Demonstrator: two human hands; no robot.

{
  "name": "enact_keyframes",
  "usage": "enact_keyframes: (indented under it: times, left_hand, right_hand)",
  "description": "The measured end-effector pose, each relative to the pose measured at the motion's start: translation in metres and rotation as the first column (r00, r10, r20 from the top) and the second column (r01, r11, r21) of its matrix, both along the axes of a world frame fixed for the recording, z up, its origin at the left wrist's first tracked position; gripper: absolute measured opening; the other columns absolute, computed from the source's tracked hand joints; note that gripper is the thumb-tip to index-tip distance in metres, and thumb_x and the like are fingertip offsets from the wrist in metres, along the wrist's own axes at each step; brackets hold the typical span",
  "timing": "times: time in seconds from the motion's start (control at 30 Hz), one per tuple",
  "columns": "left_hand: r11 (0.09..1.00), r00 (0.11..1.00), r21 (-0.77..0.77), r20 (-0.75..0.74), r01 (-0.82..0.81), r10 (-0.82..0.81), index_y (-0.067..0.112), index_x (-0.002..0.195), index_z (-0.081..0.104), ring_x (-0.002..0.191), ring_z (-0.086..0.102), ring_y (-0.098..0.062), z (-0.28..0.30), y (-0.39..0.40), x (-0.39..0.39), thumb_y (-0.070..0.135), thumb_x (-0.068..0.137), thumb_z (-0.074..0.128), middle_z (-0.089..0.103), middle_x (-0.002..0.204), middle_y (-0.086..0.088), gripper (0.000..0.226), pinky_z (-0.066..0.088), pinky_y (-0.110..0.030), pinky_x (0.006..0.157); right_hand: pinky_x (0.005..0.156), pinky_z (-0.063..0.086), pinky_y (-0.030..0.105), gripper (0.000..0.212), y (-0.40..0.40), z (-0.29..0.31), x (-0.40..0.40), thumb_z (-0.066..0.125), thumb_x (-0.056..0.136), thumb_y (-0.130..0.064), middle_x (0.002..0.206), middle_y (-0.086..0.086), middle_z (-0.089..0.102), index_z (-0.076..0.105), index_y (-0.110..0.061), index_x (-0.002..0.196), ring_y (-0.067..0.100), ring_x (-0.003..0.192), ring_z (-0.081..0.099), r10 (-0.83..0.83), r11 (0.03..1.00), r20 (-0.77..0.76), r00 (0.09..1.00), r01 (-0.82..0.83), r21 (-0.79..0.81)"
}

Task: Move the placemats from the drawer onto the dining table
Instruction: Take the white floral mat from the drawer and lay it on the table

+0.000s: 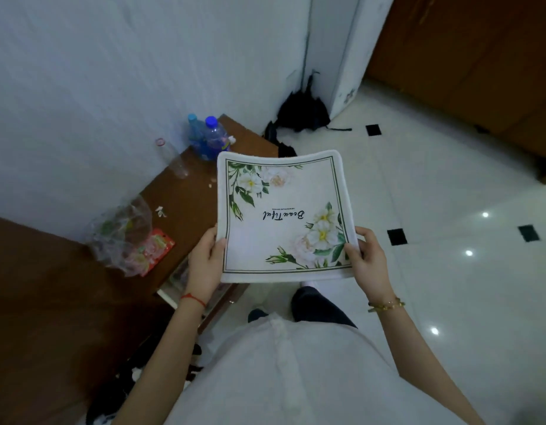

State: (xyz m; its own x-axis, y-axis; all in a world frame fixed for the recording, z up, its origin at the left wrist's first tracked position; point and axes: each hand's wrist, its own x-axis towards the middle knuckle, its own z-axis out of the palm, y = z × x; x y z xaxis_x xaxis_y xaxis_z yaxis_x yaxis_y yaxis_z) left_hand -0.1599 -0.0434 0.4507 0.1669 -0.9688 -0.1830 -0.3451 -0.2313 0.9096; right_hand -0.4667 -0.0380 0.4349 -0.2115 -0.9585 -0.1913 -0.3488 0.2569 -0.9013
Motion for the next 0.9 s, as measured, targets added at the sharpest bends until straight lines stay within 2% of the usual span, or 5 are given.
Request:
enact_keyframes:
  times: [0.1, 0.3, 0.47, 0.63, 0.9]
  left_hand:
    - [0.991, 0.991, -0.007, 0.021, 0.13, -0.13, 0.02, 0.111, 0.06, 0.091, 0.058, 0.004, 0.002, -0.023, -0.037, 0.007, 0.096, 0.047, 0.063, 0.101, 0.01, 0.023, 0.045, -0.013, 0.076]
    - [0.918, 0.914, -0.008, 0.104, 0.396, -0.393, 0.013, 0.12, 0.061, 0.106, 0.061, -0.018, -0.009, -0.071, -0.132, 0.011, 0.096, 0.048, 0.067, 0.115, -0.003, 0.027, 0.048, -0.035, 0.096]
    - [0.83, 0.831, -0.059, 0.081, 0.555, -0.55, 0.01, 0.12, 0.061, 0.101, 0.058, -0.014, -0.003, -0.094, -0.253, 0.005, 0.096, 0.048, 0.064, 0.112, -0.001, 0.028, 0.044, -0.017, 0.085]
    - [0.732, 0.736, -0.087, 0.027, 0.676, -0.676, 0.013, 0.112, 0.061, 0.091, 0.059, 0.001, -0.003, -0.11, -0.383, 0.006, 0.097, 0.048, 0.066, 0.103, 0.004, 0.021, 0.042, -0.008, 0.076]
    - [0.584, 0.585, -0.06, 0.008, 0.81, -0.811, 0.028, 0.106, 0.062, 0.094, 0.062, -0.007, -0.003, -0.131, -0.552, 0.012, 0.097, 0.049, 0.067, 0.1, 0.011, 0.022, 0.046, -0.016, 0.083]
  right_hand:
    - [0.068, 0.055, 0.035, 0.027, 0.019, -0.001, -0.033, 0.053, 0.094, -0.008, 0.086, 0.009, 0.072, 0.05, -0.016, 0.12, 0.025, 0.076, 0.067, -0.144, 0.99, 0.028, 0.989, 0.144, 0.013]
    - [0.072, 0.058, 0.043, 0.027, 0.054, 0.003, -0.109, 0.053, 0.093, -0.005, 0.087, 0.001, 0.074, 0.052, -0.016, 0.118, 0.018, 0.077, 0.07, -0.399, 0.917, 0.051, 0.916, 0.398, 0.029]
    - [0.074, 0.057, 0.05, 0.027, 0.081, 0.008, -0.202, 0.056, 0.092, -0.006, 0.083, 0.002, 0.075, 0.053, -0.019, 0.116, 0.025, 0.078, 0.07, -0.556, 0.831, 0.027, 0.831, 0.556, 0.019]
    - [0.071, 0.055, 0.039, 0.027, 0.105, 0.021, -0.3, 0.055, 0.092, -0.005, 0.085, 0.0, 0.074, 0.054, -0.018, 0.116, 0.018, 0.076, 0.068, -0.684, 0.729, 0.027, 0.729, 0.685, -0.021]
    - [0.063, 0.05, 0.014, 0.026, 0.128, 0.02, -0.403, 0.054, 0.092, 0.0, 0.087, 0.006, 0.073, 0.054, -0.014, 0.114, 0.004, 0.07, 0.065, -0.848, 0.522, 0.09, 0.522, 0.853, -0.03]
